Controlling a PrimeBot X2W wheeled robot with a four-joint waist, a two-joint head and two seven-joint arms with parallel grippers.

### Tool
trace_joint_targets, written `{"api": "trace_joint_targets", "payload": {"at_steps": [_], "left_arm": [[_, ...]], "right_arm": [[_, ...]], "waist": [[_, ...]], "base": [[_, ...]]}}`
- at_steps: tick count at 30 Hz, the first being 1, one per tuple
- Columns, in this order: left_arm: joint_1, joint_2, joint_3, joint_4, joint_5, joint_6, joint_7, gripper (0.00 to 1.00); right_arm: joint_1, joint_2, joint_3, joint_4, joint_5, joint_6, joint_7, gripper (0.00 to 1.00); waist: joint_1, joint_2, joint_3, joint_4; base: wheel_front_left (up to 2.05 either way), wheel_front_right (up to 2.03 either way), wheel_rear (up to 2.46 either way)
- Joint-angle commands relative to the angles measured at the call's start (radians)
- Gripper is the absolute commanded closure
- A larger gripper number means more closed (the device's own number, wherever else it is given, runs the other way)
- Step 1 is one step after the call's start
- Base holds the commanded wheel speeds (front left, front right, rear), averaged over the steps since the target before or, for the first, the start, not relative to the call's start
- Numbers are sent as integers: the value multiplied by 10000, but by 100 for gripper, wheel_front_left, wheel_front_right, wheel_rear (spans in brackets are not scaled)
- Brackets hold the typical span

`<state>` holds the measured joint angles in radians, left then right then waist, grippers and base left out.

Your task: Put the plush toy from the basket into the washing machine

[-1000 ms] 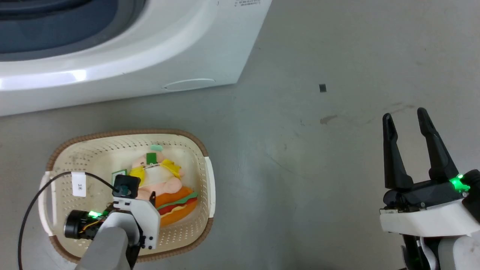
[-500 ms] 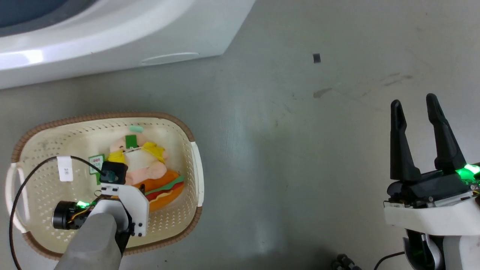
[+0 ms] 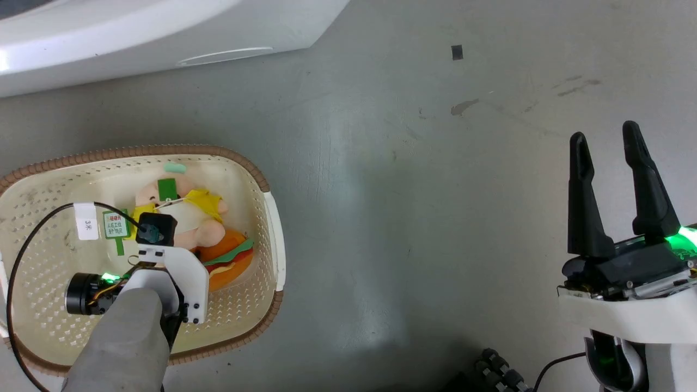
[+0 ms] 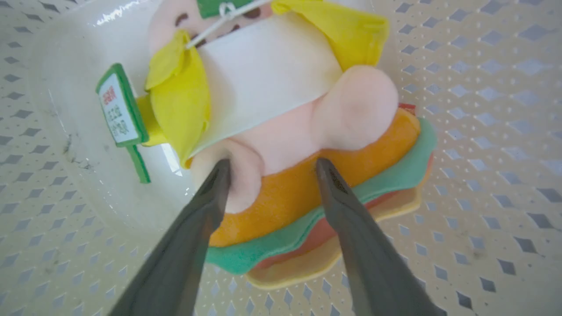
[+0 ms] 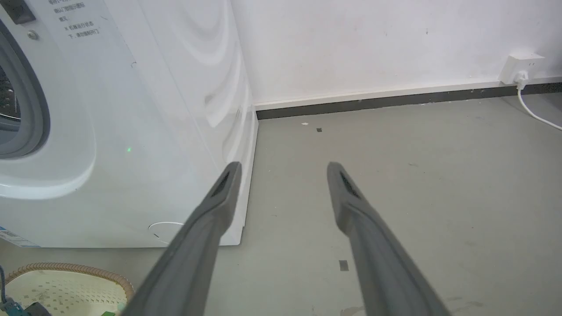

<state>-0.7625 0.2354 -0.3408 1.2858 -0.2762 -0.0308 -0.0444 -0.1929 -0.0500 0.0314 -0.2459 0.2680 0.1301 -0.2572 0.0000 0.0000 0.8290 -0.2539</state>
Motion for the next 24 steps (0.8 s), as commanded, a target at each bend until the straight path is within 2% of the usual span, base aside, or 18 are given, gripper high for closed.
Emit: {"api": "trace_joint_targets", "payload": {"at_steps": [1,14,15,16,24], "left_arm": [[-138,29,-37,31,-28,-43,63,0],[-474,24,-278,40,-74,-104,198,0],[-493,13,-295,41,-84,-134,215,67],[-506,-4,-305,41,-105,-177,196,100],[-250,-204,-312,44,-320,-295,-114,100]], "right_arm": [[-173,-2,19,-83,80,6,-45,0],[-273,-2,41,-308,42,6,-45,0],[-276,-2,34,-308,30,6,-45,0],[-283,-2,28,-302,20,6,-45,0],[-326,-2,30,-60,-151,6,-45,0]], "waist": [[0,0,43,-19],[0,0,540,-68],[0,0,557,-57],[0,0,564,-45],[0,0,73,106]], "base": [[0,0,0],[0,0,0],[0,0,0],[0,0,0],[0,0,0]]}}
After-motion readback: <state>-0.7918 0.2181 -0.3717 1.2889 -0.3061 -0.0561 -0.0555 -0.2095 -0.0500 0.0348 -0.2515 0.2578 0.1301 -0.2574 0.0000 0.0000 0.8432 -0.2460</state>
